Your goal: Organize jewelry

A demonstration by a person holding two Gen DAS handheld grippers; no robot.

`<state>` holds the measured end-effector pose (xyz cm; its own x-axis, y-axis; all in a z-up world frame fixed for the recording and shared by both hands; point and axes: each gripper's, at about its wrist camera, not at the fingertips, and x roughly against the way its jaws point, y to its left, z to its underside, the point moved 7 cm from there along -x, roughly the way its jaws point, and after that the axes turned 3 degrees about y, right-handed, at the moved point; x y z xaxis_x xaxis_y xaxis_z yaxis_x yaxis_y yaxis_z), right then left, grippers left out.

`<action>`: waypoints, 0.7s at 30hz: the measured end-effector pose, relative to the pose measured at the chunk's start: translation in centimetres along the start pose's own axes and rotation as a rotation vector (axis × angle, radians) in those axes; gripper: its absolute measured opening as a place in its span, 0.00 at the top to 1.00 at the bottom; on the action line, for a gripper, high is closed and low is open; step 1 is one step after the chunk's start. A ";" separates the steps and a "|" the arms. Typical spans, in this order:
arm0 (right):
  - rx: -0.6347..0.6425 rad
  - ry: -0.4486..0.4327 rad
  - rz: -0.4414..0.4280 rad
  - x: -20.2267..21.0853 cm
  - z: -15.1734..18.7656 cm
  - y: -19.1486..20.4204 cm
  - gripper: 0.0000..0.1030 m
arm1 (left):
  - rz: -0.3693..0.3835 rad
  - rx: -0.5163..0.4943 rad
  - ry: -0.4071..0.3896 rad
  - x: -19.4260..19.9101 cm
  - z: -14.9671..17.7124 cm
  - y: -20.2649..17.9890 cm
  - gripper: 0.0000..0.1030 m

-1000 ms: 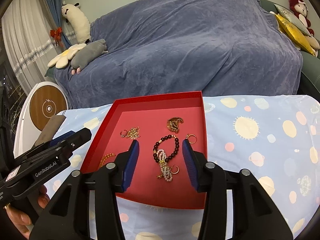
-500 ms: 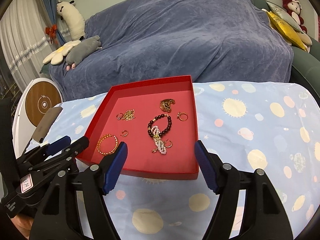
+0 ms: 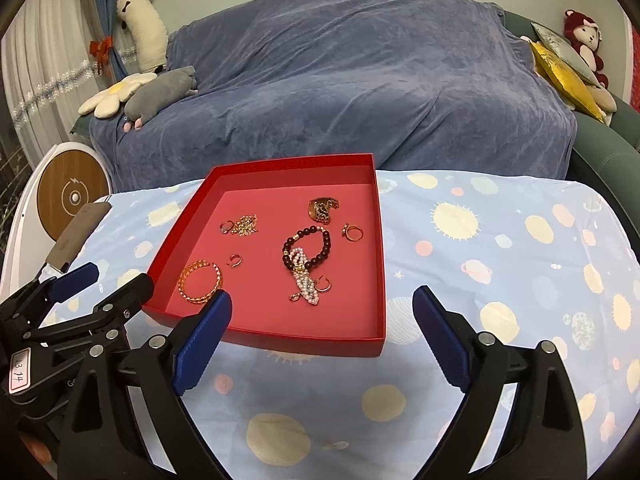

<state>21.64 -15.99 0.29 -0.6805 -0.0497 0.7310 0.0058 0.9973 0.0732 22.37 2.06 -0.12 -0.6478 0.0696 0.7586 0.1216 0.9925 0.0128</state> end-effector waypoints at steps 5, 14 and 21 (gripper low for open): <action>0.014 -0.013 0.026 0.1 0.1 0.4 0.09 | -0.008 0.005 0.009 -0.1 0.2 0.0 0.25; 0.009 -0.021 0.042 0.3 0.2 0.4 0.07 | -0.023 -0.003 0.013 -0.1 0.3 -0.2 0.25; 0.019 -0.033 0.058 0.5 0.2 0.4 0.06 | -0.032 -0.010 0.009 -0.1 0.3 -0.3 0.25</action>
<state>21.16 -15.64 0.51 -0.7031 0.0099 0.7110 0.0322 0.9993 0.0179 22.19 1.81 -0.36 -0.6448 0.0364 0.7635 0.1079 0.9932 0.0437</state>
